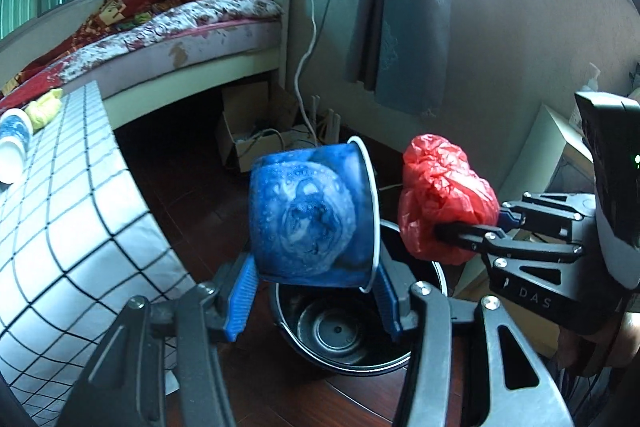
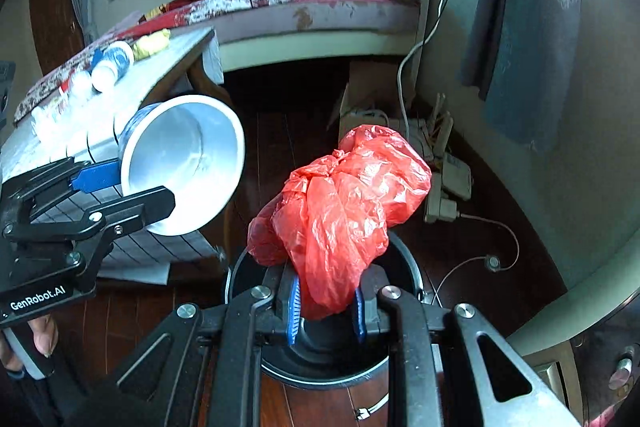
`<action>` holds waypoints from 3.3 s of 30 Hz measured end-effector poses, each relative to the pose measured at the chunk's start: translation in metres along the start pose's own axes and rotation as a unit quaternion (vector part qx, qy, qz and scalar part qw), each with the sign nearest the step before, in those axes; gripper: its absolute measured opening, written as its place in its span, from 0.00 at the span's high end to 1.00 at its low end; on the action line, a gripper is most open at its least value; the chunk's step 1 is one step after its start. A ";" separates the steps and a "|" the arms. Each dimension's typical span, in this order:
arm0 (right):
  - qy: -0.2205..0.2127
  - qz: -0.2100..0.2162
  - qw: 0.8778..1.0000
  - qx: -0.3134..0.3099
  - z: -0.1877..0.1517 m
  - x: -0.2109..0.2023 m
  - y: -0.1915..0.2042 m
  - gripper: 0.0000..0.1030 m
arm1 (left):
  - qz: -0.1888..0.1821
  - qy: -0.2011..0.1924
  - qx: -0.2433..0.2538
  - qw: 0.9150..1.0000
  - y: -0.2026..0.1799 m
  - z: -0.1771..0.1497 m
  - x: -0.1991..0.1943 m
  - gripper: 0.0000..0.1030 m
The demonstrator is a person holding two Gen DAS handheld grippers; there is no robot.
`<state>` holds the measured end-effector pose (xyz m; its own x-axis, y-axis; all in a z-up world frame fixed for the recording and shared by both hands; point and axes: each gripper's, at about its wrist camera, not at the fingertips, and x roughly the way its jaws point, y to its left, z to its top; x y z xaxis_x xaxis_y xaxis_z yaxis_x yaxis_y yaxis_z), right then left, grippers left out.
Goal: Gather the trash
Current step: 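Carry the blue cup and red bag with both tools over the black bin, then open both tools to drop the cup and bag into the bin, then move both open tools back toward the table, then grasp the red-and-white milk carton with the left tool while the right tool grasps the clear plastic bag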
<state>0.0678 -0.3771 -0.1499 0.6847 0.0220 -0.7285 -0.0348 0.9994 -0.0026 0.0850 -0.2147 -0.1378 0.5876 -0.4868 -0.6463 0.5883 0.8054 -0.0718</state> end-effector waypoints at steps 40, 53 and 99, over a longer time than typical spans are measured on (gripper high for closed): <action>0.018 -0.067 0.997 0.037 -0.006 0.019 -0.019 0.01 | 0.128 -0.011 -0.039 0.991 0.020 0.005 0.010 0.01; -0.051 -0.056 0.997 0.035 0.028 -0.018 0.017 0.01 | 0.168 -0.063 -0.063 0.982 0.044 0.018 -0.046 0.01; -0.055 0.132 0.983 -0.114 0.163 0.063 0.296 0.14 | 0.308 -0.077 -0.257 0.913 0.292 -0.031 -0.146 0.20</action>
<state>0.2194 -0.0759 -0.0846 0.7037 0.2948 -0.6465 -0.3753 0.9268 0.0140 0.1536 0.1025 -0.0881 0.8129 0.1017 -0.5734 -0.1947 0.9754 -0.1030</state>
